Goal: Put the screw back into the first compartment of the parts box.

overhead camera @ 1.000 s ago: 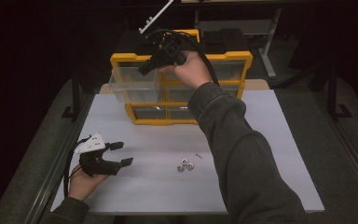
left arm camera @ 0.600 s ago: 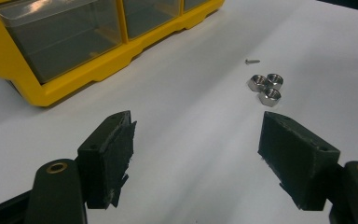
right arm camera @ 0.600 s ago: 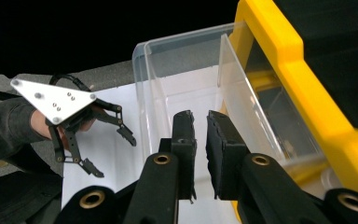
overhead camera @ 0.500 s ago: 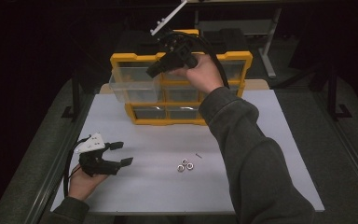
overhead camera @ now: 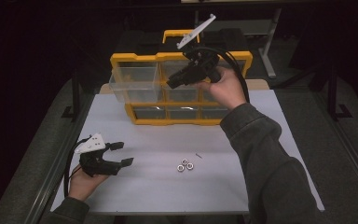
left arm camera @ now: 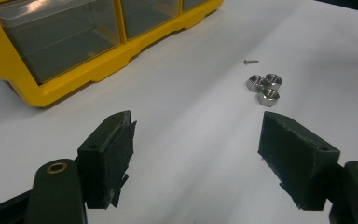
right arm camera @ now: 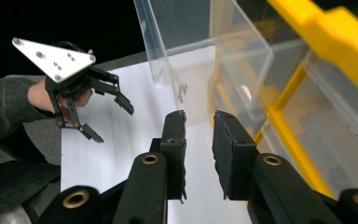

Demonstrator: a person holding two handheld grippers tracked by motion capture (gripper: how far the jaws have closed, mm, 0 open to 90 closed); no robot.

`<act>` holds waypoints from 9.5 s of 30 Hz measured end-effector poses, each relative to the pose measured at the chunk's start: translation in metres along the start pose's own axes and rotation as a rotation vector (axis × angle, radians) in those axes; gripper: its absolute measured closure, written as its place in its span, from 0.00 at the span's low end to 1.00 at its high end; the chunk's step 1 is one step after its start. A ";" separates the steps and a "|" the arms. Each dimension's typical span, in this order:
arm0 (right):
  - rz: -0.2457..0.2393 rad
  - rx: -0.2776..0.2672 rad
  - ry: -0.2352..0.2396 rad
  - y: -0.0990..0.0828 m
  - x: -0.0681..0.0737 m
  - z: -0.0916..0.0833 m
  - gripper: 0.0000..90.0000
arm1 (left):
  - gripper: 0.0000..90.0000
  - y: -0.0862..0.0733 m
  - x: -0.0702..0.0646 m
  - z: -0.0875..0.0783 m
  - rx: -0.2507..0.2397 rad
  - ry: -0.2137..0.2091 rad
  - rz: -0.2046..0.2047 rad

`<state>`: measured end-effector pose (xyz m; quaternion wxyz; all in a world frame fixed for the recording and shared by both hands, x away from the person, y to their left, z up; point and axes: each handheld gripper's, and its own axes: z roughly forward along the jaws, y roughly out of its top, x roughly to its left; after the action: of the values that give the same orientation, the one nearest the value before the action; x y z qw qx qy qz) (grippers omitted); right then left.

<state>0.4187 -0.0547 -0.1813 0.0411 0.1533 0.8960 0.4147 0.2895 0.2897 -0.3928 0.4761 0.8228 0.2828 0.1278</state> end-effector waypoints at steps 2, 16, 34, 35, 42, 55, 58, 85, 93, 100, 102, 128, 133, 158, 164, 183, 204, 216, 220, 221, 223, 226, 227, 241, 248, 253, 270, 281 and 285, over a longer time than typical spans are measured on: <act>0.005 -0.005 -0.006 -0.011 0.000 -0.001 0.79 | 0.29 0.000 0.000 0.000 0.001 0.002 0.002; 0.106 0.013 -0.034 -0.075 0.004 0.002 0.75 | 0.29 0.000 0.000 0.000 0.001 0.007 0.016; 0.113 0.062 -0.048 -0.122 0.008 0.028 0.74 | 0.29 0.000 0.001 -0.002 0.001 0.015 0.013; 0.108 0.060 -0.050 -0.124 0.008 0.029 0.74 | 0.29 0.000 0.001 -0.002 0.000 0.015 0.011; 0.109 0.078 -0.051 -0.138 0.009 0.039 0.74 | 0.29 0.000 0.001 -0.002 -0.001 0.014 0.010; 0.179 0.102 -0.039 -0.167 0.016 0.061 0.74 | 0.29 -0.001 0.001 -0.001 0.006 0.014 0.010; 0.187 0.121 -0.037 -0.174 0.017 0.068 0.74 | 0.29 -0.001 0.001 -0.001 0.007 0.014 0.010; 0.223 0.215 -0.041 -0.223 0.018 0.116 0.75 | 0.28 -0.001 0.001 -0.002 0.012 0.017 0.006; 0.205 0.236 -0.064 -0.227 0.019 0.123 0.76 | 0.28 -0.001 0.001 -0.001 0.014 0.017 0.003; 0.183 0.256 -0.076 -0.228 0.022 0.127 0.77 | 0.25 -0.001 0.002 -0.002 0.019 0.024 0.006; 0.174 0.254 -0.085 -0.228 0.023 0.127 0.78 | 0.24 -0.001 0.002 -0.002 0.018 0.025 0.006; 0.226 0.227 -0.058 -0.233 0.013 0.124 0.96 | 0.22 0.000 0.001 -0.001 0.018 0.027 0.009; 0.239 0.196 -0.041 -0.233 0.010 0.119 0.96 | 0.22 0.000 0.001 -0.001 0.016 0.029 0.003; 0.273 0.122 0.026 -0.199 -0.003 0.075 0.95 | 0.21 0.000 0.000 0.000 0.021 0.059 0.010; 0.280 0.103 0.054 -0.179 -0.006 0.063 0.95 | 0.21 0.000 0.001 -0.001 0.020 0.067 0.010; 0.152 0.058 0.044 -0.099 -0.009 0.025 0.95 | 0.20 0.000 0.002 -0.002 0.014 0.071 0.005; 0.083 0.020 0.043 -0.037 -0.011 -0.002 0.95 | 0.20 0.000 0.002 -0.004 0.007 0.077 0.007; 0.036 0.022 0.031 -0.004 -0.004 -0.013 0.95 | 0.20 0.001 0.002 -0.005 0.004 0.076 0.005; 0.029 0.023 0.030 0.005 -0.002 -0.015 0.95 | 0.20 0.001 0.002 -0.005 0.003 0.075 -0.004; 0.022 0.019 0.026 0.011 0.000 -0.015 0.95 | 0.20 0.001 0.001 -0.004 0.002 0.075 -0.007; 0.007 0.015 0.026 0.018 0.001 -0.016 0.95 | 0.20 0.001 0.001 -0.005 0.002 0.074 -0.003; -0.008 0.013 0.029 0.027 0.004 -0.015 0.95 | 0.20 0.001 0.001 -0.004 0.002 0.073 -0.004; -0.013 0.012 0.030 0.030 0.004 -0.015 0.95 | 0.20 0.001 0.002 -0.004 0.002 0.073 -0.003; -0.055 -0.001 0.058 0.065 0.010 0.008 0.95 | 0.20 0.001 0.002 -0.004 -0.004 0.073 -0.007; -0.061 0.015 0.071 0.079 0.012 0.026 0.95 | 0.20 0.001 0.002 -0.005 -0.002 0.074 0.005; -0.064 0.031 0.075 0.085 0.011 0.039 0.95 | 0.20 0.001 0.002 -0.005 -0.003 0.071 -0.001; -0.037 0.031 0.088 0.087 0.002 0.054 0.90 | 0.20 0.000 0.003 -0.004 -0.001 0.067 0.001; -0.046 0.007 0.101 0.082 0.012 0.039 0.91 | 0.20 0.000 0.003 -0.003 0.006 0.065 -0.001; -0.038 -0.008 0.105 0.076 0.016 0.032 0.93 | 0.20 0.000 0.003 -0.004 0.000 0.067 0.000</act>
<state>0.4284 0.0200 -0.1439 0.0026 0.1141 0.8981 0.4248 0.2903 0.2943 -0.3910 0.4663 0.8182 0.2984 0.1553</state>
